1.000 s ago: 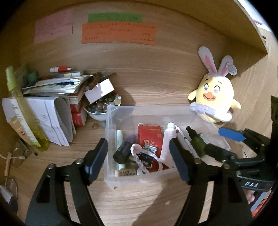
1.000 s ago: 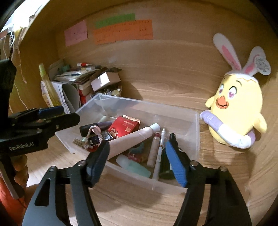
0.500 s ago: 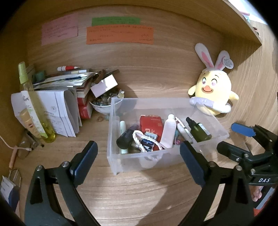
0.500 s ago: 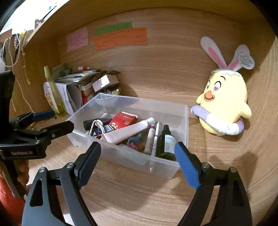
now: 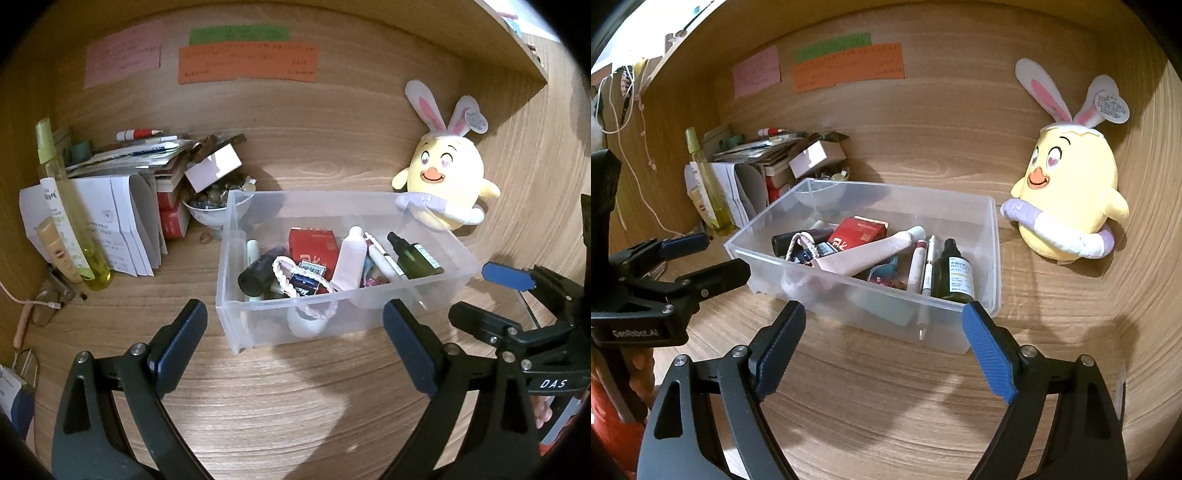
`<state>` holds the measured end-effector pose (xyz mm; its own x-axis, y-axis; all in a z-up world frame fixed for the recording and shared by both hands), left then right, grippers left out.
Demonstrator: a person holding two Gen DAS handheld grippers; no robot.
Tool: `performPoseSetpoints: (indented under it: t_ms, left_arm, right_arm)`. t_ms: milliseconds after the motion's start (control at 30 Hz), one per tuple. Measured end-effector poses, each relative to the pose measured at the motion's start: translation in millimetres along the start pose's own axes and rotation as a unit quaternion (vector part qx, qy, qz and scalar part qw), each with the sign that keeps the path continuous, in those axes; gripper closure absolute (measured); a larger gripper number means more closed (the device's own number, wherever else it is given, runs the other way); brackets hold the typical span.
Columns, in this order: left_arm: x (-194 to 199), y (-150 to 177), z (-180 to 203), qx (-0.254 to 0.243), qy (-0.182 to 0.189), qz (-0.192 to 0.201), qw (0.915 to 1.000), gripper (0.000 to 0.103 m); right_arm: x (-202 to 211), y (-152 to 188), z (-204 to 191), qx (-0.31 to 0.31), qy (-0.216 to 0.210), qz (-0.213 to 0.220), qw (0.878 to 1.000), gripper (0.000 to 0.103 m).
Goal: Organize objects
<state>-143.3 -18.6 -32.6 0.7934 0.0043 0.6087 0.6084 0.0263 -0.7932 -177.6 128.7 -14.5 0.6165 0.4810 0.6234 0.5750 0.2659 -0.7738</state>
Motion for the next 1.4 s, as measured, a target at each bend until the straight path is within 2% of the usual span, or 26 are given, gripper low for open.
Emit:
performPoseSetpoints:
  t_ms: [533,933,1400]
  left_arm:
    - [5,-4,4,0.004,0.017,0.004,0.9998,0.006]
    - [9,-3,9,-0.011,0.015,0.014,0.9997,0.006]
    - [4,1,9,-0.009,0.029,-0.003,0.9995,0.006]
  right_arm:
    - [-1,2,-2,0.004,0.001,-0.002,1.000,0.018]
    - [2,0,-4,0.005,0.005,0.004,1.000,0.018]
    - [4,-2,-7,0.009,0.007,0.007,1.000,0.018]
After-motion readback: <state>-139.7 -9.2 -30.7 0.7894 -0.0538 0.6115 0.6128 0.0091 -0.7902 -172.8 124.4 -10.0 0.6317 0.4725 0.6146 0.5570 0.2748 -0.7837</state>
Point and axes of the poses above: each gripper's, at about its wrist camera, not at the fingertips, and x roughly against the way its jaws point, z to its right, y to its underside, the point moved 6 cm from there along -x, roughly the way its jaws point, and after that the axes turned 4 degrees about -x, right-handed, at the moved point
